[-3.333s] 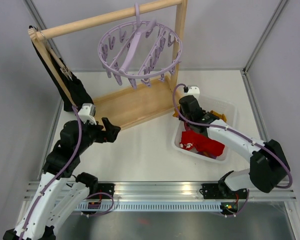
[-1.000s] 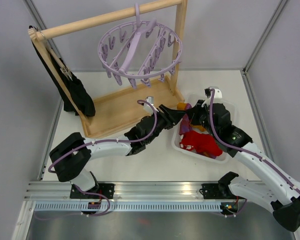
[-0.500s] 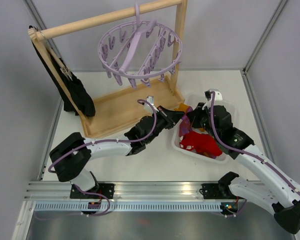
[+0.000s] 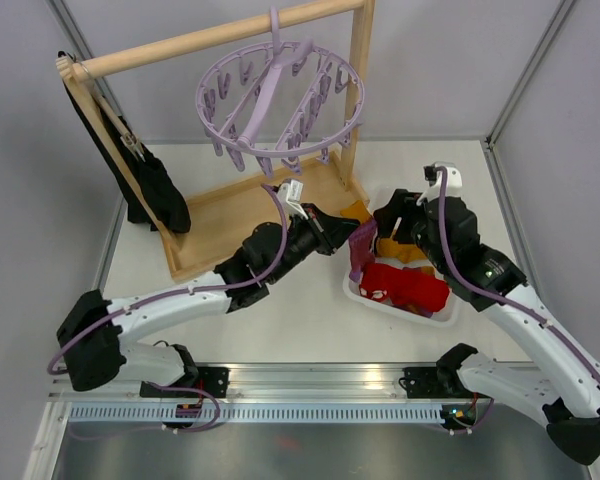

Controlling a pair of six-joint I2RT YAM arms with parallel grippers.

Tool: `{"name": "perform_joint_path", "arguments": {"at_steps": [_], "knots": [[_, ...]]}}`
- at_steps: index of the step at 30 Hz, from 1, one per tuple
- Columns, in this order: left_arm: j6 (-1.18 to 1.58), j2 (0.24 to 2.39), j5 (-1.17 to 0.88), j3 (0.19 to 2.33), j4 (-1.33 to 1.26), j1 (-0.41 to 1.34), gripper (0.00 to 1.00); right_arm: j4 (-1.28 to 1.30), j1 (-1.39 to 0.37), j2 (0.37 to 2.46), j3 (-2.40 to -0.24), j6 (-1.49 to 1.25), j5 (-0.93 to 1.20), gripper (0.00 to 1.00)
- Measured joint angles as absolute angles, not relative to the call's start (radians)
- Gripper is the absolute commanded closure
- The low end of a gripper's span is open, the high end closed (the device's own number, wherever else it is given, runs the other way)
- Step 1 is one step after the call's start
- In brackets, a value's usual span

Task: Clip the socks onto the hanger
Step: Pick up the sock from the bin.

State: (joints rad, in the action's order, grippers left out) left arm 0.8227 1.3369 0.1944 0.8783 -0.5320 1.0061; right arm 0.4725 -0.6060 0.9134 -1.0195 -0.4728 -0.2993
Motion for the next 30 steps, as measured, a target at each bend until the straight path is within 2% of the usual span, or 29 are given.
{"name": "perform_joint_path", "arguments": {"at_steps": [7,15,30], "knots": [[0.663,1.126,0.190,1.032,-0.152,1.005,0.98,0.472,-0.606,0.990,-1.175,-0.434,-0.302,0.27],[0.603,0.914,0.256,1.055,0.173,1.005,0.98,0.331,-0.606,1.081,-1.208,-0.290,-0.133,0.26],[0.548,0.813,0.287,1.036,0.374,1.005,0.98,0.082,-0.607,1.274,-1.266,-0.115,0.104,0.28]]}}
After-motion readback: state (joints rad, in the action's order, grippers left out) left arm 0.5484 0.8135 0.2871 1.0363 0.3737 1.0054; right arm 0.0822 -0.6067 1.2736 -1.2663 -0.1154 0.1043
